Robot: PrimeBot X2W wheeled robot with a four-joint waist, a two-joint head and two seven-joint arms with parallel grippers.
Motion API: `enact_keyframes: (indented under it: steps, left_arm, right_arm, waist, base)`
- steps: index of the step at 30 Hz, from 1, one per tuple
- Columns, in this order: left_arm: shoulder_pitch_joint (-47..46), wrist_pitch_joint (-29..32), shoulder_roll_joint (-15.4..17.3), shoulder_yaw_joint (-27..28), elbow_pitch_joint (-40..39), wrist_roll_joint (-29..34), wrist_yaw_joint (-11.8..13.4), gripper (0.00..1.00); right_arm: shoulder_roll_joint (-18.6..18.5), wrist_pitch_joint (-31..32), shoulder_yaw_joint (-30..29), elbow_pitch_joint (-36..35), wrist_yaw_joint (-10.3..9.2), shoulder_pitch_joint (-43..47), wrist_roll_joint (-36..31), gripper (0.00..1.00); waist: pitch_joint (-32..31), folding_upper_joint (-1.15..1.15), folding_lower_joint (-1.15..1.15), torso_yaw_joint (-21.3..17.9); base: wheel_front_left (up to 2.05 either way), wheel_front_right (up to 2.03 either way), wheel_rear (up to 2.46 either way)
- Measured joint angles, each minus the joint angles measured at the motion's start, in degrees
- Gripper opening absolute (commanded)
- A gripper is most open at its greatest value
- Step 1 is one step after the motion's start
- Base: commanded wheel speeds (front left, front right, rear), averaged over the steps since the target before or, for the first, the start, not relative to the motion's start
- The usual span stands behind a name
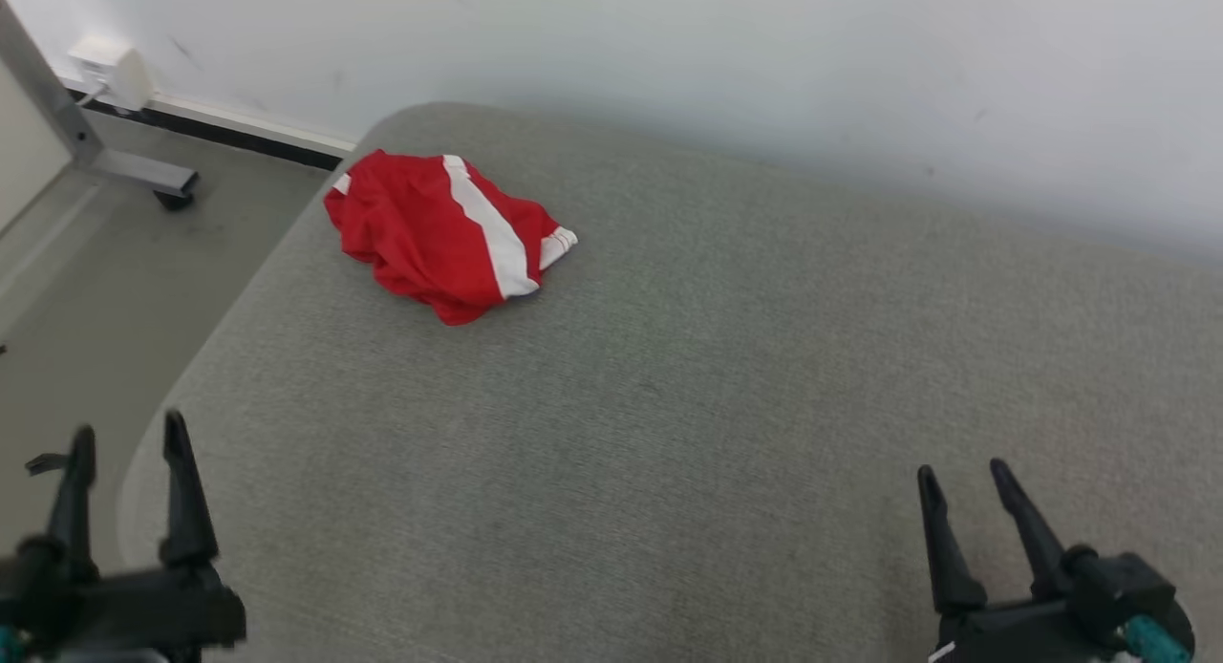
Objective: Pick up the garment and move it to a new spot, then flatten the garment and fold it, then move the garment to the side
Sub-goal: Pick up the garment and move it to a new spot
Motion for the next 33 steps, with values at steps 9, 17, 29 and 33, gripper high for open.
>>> enact_keyframes:
  steps: [9, 17, 29, 33]
  left_arm:
    - [-22.30, 0.00, 5.53, 1.72, 8.03, -5.03, -0.85, 1.00]
    - [-39.25, 1.11, 13.10, 0.68, 18.70, -5.54, -1.29, 1.00]
    - [-50.87, 10.54, 18.25, -2.36, 37.53, -6.12, -1.36, 1.00]
    - [-52.54, 15.28, 19.23, -4.05, 44.30, -6.25, -1.48, 1.00]
  right_arm:
    - [-3.24, 0.42, -4.13, -3.93, 0.00, -5.11, -1.41, 1.00]
    - [-3.75, 0.34, -8.33, -6.99, 0.00, -7.25, -1.75, 1.00]
    - [-4.37, 0.85, -10.65, -11.28, 0.00, -8.84, -2.59, 1.00]
    - [-4.66, 1.36, -10.48, -12.27, 0.00, -9.32, -2.80, 1.00]
  waist:
    - [7.27, 0.01, 0.01, -5.47]
    - [14.29, 0.01, 0.01, -12.16]
    - [23.14, 0.02, 0.01, -18.72]
    - [25.05, 0.01, 0.01, -20.16]
  base:
    - [0.00, 0.00, 0.00]
    - [0.00, 0.00, 0.00]
    - [0.00, 0.00, 0.00]
    - [0.00, 0.00, 0.00]
